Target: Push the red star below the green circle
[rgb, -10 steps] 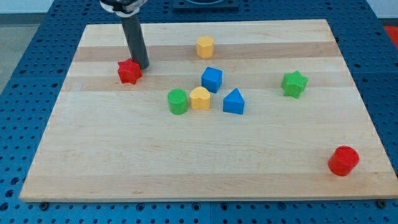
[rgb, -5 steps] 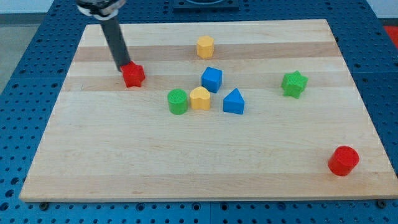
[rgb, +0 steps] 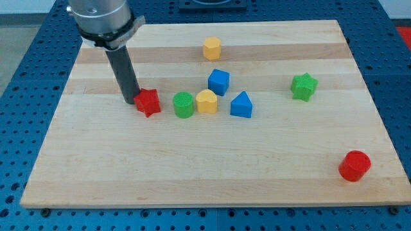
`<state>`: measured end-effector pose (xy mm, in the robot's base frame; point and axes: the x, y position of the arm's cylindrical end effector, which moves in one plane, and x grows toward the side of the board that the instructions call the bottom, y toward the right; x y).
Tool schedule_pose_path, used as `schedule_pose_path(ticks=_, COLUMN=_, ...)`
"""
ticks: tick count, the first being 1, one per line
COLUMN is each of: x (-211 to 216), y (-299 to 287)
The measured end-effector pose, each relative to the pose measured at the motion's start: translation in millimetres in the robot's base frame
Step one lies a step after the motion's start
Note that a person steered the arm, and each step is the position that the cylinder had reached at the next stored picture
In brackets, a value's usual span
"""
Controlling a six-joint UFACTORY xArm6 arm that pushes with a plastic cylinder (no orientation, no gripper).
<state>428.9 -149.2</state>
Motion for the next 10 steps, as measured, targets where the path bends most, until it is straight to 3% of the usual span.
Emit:
schedule_pose_path(ticks=4, x=50, y=61)
schedule_pose_path(ticks=7, x=8, y=61)
schedule_pose_path(ticks=10, x=56, y=88)
